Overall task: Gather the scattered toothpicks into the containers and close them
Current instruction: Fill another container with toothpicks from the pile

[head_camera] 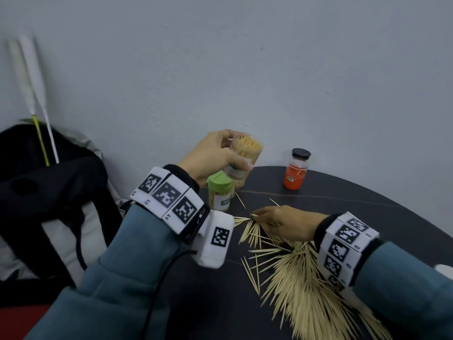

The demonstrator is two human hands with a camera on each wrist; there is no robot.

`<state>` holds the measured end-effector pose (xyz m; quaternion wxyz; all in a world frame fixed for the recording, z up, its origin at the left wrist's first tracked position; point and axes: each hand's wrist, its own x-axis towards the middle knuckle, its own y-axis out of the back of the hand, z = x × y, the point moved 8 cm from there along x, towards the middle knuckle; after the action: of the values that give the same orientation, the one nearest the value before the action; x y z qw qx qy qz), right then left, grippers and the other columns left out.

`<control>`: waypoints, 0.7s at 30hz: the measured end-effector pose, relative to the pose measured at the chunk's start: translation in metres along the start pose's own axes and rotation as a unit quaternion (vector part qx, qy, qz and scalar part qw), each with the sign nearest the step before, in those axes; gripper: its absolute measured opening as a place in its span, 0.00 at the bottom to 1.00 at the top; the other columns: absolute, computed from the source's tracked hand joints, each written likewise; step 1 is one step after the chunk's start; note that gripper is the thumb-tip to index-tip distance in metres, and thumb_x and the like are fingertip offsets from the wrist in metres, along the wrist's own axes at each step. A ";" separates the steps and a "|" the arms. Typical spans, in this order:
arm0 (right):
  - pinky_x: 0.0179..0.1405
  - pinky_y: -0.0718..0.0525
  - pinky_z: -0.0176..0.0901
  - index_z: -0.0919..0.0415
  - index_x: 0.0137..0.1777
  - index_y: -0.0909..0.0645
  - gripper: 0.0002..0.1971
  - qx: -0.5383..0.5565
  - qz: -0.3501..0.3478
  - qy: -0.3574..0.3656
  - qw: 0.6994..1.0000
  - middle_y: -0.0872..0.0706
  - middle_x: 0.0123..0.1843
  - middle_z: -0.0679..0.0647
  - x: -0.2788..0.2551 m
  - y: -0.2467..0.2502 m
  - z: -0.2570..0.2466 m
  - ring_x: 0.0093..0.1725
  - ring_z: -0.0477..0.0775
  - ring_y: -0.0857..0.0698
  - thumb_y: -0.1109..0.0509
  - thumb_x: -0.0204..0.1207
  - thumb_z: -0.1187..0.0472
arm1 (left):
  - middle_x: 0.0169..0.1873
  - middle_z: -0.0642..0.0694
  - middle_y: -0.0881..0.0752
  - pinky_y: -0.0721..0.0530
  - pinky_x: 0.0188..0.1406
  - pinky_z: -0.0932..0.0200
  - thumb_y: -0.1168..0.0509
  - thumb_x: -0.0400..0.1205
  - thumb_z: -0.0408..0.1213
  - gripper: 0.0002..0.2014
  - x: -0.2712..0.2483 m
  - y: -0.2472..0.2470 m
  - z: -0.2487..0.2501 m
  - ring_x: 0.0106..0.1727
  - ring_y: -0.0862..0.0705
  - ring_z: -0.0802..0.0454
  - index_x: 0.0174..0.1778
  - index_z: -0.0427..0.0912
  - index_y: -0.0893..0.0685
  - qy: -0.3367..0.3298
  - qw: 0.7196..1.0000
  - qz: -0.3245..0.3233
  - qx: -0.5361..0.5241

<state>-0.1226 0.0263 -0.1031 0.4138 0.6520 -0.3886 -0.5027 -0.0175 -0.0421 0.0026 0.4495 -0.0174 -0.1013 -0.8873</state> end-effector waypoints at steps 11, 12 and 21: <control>0.69 0.27 0.43 0.53 0.70 0.25 0.19 0.019 0.075 -0.015 0.997 0.22 0.70 0.50 -0.007 0.021 -0.002 0.69 0.48 0.25 0.35 0.79 0.62 | 0.55 0.42 0.14 0.18 0.57 0.52 0.25 0.67 0.20 0.30 -0.016 0.020 -0.006 0.57 0.16 0.47 0.65 0.40 0.20 0.013 0.999 0.030 0.033; 0.71 0.29 0.42 0.53 0.73 0.29 0.22 0.011 0.066 0.000 0.998 0.25 0.73 0.50 0.000 0.019 -0.012 0.71 0.49 0.27 0.35 0.79 0.64 | 0.55 0.42 0.14 0.18 0.56 0.53 0.25 0.67 0.20 0.30 -0.016 0.022 -0.006 0.56 0.16 0.47 0.65 0.40 0.20 0.012 0.999 0.032 0.033; 0.73 0.29 0.46 0.59 0.69 0.22 0.29 0.009 -0.001 0.074 0.997 0.21 0.71 0.52 0.020 0.001 -0.047 0.71 0.51 0.24 0.45 0.71 0.79 | 0.52 0.43 0.15 0.18 0.49 0.59 0.25 0.67 0.18 0.29 -0.019 0.031 -0.006 0.52 0.17 0.49 0.63 0.40 0.20 0.012 0.998 0.041 0.035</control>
<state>-0.0731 0.0147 -0.1012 0.4350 0.6914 -0.3608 -0.4501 0.0189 -0.0459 -0.0009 0.4874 0.0046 -0.1266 -0.8639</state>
